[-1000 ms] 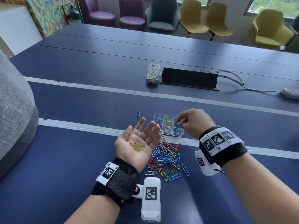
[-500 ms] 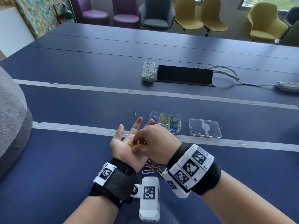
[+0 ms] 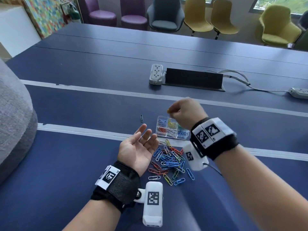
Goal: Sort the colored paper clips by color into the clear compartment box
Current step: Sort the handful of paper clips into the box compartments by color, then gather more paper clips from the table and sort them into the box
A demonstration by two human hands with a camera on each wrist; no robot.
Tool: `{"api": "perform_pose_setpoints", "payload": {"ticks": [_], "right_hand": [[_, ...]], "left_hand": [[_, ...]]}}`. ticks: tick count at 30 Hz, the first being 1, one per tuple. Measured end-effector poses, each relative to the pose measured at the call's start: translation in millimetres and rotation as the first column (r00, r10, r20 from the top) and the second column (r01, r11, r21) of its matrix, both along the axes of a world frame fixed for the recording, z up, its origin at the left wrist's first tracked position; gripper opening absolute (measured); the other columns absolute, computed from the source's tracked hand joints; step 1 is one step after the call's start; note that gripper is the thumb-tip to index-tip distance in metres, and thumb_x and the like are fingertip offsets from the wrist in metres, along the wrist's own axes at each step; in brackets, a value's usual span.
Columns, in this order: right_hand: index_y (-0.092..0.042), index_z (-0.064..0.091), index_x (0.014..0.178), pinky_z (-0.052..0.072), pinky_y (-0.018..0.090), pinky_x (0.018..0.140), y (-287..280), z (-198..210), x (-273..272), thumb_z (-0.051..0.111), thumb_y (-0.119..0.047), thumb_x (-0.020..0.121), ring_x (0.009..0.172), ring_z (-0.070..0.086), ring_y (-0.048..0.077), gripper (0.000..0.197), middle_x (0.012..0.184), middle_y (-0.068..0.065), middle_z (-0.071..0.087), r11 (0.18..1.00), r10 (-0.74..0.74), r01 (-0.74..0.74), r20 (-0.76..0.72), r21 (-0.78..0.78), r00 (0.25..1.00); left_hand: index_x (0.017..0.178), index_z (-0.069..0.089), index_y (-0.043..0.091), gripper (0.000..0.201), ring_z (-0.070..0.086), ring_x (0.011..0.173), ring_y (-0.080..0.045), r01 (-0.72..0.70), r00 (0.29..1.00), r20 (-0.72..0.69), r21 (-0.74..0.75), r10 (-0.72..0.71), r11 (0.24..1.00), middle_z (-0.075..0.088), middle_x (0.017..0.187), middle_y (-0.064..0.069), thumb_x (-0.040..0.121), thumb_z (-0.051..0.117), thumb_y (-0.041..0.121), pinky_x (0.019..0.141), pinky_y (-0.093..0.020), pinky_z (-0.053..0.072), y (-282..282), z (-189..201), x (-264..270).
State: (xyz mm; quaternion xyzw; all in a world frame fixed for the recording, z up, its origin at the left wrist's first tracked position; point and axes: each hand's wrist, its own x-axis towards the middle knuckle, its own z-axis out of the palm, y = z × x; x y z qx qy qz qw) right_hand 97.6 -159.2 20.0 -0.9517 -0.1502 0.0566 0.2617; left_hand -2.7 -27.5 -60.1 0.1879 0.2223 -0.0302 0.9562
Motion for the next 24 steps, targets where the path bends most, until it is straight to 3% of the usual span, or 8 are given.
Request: {"api": "perform_pose_setpoints", "payload": {"ticks": [10,13,15,17,19,21,22,24], "right_hand": [[-0.016,0.074,0.092,0.056,0.036,0.082,2,-25,26,0.063,-0.003,0.077,0.088,0.066,0.027,0.022,0.096,0.01,0.071,0.951,0.016,-0.039,-0.077,-0.308,0.997],[-0.016,0.073,0.094,0.055,0.037,0.085,0,-25,23,0.062,-0.004,0.079,0.09,0.066,0.027,0.022,0.1,0.009,0.071,0.957,0.026,-0.043,-0.064,-0.287,0.998],[-0.016,0.073,0.096,0.054,0.037,0.088,-2,-21,19,0.06,-0.005,0.081,0.092,0.065,0.025,0.023,0.102,0.008,0.07,0.964,0.035,-0.048,-0.052,-0.262,0.998],[-0.016,0.072,0.098,0.052,0.035,0.09,-5,-15,11,0.057,-0.006,0.084,0.094,0.065,0.024,0.023,0.105,0.007,0.07,0.971,0.059,-0.067,-0.042,-0.231,0.997],[-0.015,0.072,0.1,0.051,0.03,0.09,-8,-7,0,0.058,-0.008,0.085,0.094,0.065,0.022,0.023,0.105,0.006,0.071,0.975,0.089,-0.096,-0.042,-0.202,0.995],[-0.015,0.072,0.1,0.049,0.026,0.088,-12,0,-15,0.057,-0.008,0.085,0.094,0.064,0.021,0.022,0.104,0.005,0.071,0.975,0.121,-0.127,-0.044,-0.185,0.992],[-0.015,0.072,0.101,0.049,0.026,0.088,-14,3,-22,0.057,-0.009,0.086,0.094,0.064,0.021,0.022,0.105,0.005,0.071,0.974,0.134,-0.14,-0.046,-0.18,0.99],[-0.016,0.07,0.105,0.049,0.028,0.09,-19,5,-34,0.055,-0.012,0.088,0.097,0.063,0.021,0.024,0.108,0.004,0.07,0.964,0.16,-0.169,-0.059,-0.207,0.985]], "left_hand": [[0.089,0.062,0.013,0.025,0.052,0.057,-0.016,0.037,0.999,-0.027,0.238,-0.031,0.971,0.058,0.069,-0.001,0.094,0.038,0.008,0.059,-0.027,0.047,20,17,9],[0.091,0.06,0.015,0.025,0.054,0.052,-0.013,0.065,0.998,-0.01,0.415,-0.067,0.907,0.059,0.066,0.001,0.094,0.037,0.005,0.054,-0.024,0.047,36,34,22],[0.094,0.058,0.016,0.025,0.054,0.049,-0.01,0.124,0.991,-0.036,0.611,-0.129,0.782,0.058,0.07,0.001,0.095,0.037,0.001,0.05,-0.022,0.046,43,43,36],[0.106,0.057,0.013,0.029,0.052,0.051,-0.009,0.222,0.967,-0.131,0.859,-0.22,0.461,0.054,0.077,0.002,0.094,0.037,-0.004,0.048,-0.021,0.042,48,46,56],[0.125,0.052,0.011,0.039,0.055,0.066,-0.014,0.288,0.906,-0.295,0.955,-0.305,-0.068,0.055,0.093,-0.001,0.092,0.037,-0.003,0.056,-0.024,0.044,51,44,78],[0.138,0.042,0.014,0.048,0.058,0.102,-0.027,0.275,0.774,-0.556,0.725,-0.301,-0.632,0.051,0.126,-0.008,0.091,0.038,0.003,0.083,-0.032,0.049,51,38,92],[0.14,0.04,0.015,0.049,0.052,0.117,-0.032,0.229,0.722,-0.647,0.557,-0.245,-0.798,0.044,0.138,-0.01,0.091,0.038,0.006,0.096,-0.037,0.044,51,34,96],[0.134,0.044,0.014,0.045,0.043,0.125,-0.036,0.15,0.671,-0.723,0.347,-0.162,-0.926,0.038,0.144,-0.009,0.089,0.039,0.01,0.103,-0.042,0.037,49,28,97]]}}
